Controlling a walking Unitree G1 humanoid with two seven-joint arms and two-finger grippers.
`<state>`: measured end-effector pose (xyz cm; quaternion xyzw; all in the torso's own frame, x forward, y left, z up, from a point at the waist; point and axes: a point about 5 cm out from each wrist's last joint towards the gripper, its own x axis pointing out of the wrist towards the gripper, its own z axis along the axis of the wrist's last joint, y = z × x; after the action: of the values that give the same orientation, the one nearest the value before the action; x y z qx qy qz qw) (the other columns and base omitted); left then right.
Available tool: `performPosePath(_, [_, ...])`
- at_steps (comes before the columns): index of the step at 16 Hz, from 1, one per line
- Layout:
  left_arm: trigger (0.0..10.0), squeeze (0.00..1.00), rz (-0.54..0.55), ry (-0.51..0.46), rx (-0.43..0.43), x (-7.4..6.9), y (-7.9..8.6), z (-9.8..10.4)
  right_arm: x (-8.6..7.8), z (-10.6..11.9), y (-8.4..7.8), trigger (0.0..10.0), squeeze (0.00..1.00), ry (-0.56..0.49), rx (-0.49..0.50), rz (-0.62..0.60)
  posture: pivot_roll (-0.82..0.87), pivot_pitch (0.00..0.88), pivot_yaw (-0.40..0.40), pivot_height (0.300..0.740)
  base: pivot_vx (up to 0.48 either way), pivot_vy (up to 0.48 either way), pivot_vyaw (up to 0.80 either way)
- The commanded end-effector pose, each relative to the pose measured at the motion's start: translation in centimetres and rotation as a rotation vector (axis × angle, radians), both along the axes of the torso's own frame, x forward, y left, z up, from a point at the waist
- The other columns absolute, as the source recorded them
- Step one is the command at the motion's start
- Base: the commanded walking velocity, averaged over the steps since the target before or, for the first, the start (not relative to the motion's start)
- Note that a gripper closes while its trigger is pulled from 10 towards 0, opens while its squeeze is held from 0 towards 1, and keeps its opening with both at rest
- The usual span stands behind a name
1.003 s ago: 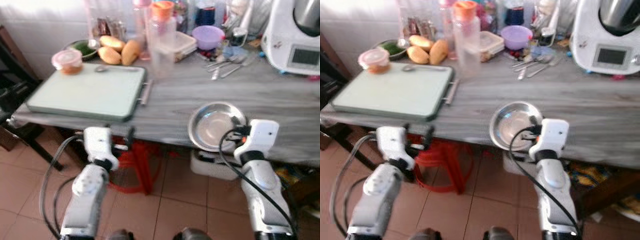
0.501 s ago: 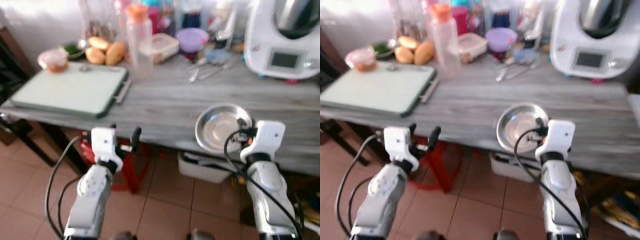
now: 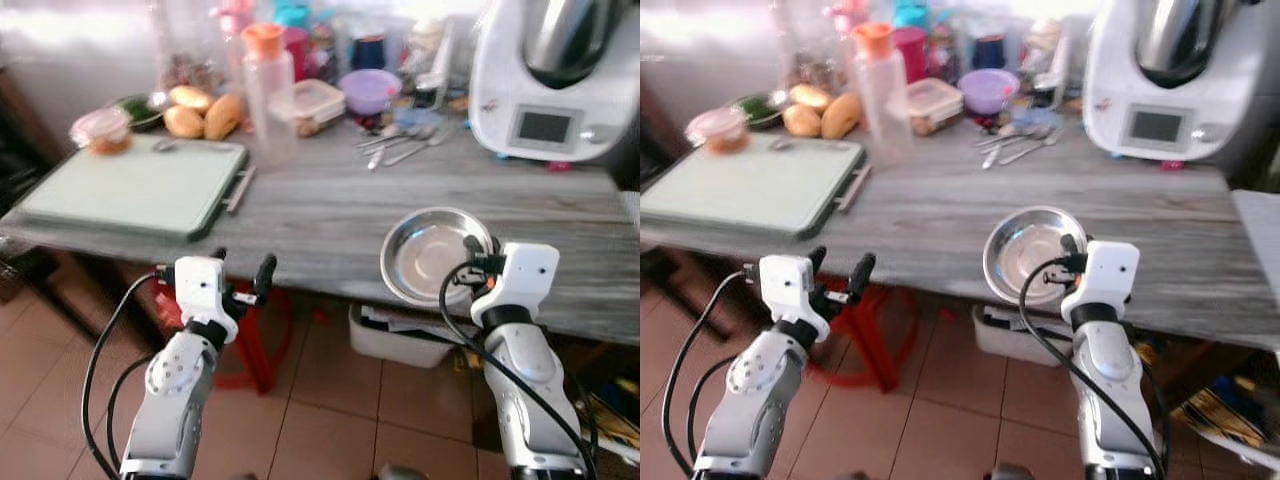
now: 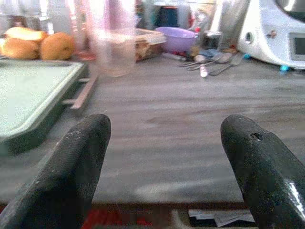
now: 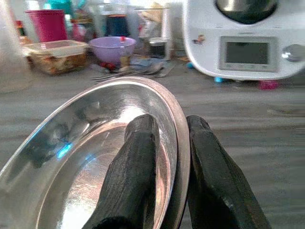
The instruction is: Setting the table
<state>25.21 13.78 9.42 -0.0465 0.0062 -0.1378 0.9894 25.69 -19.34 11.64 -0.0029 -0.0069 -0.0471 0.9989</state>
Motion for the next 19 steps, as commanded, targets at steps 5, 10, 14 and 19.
performPosePath(5, [10.0,0.00,-0.013,-0.016,0.007,0.2,-0.1,0.4,0.2,0.2,0.1,10.0,0.00,-0.010,0.008,-0.003,-0.07,0.000,0.042,0.740,0.286,0.000,0.00])
performPosePath(10, [10.0,0.00,-0.011,-0.014,0.008,0.2,0.0,0.3,0.1,0.1,0.2,10.0,0.00,-0.003,0.013,-0.004,-0.07,0.000,0.041,0.740,0.216,0.000,0.00])
performPosePath(14, [10.0,0.00,-0.037,0.011,0.050,-1.1,0.6,0.0,-0.5,-1.0,0.5,10.0,0.00,0.049,0.036,-0.003,-0.06,0.000,0.039,0.740,0.000,0.000,0.00])
performPosePath(19, [10.0,0.00,-0.028,0.025,0.078,-1.0,1.3,0.0,-0.8,-2.7,1.1,10.0,0.00,0.166,0.156,-0.023,-0.05,0.000,0.037,0.740,0.000,0.000,0.00])
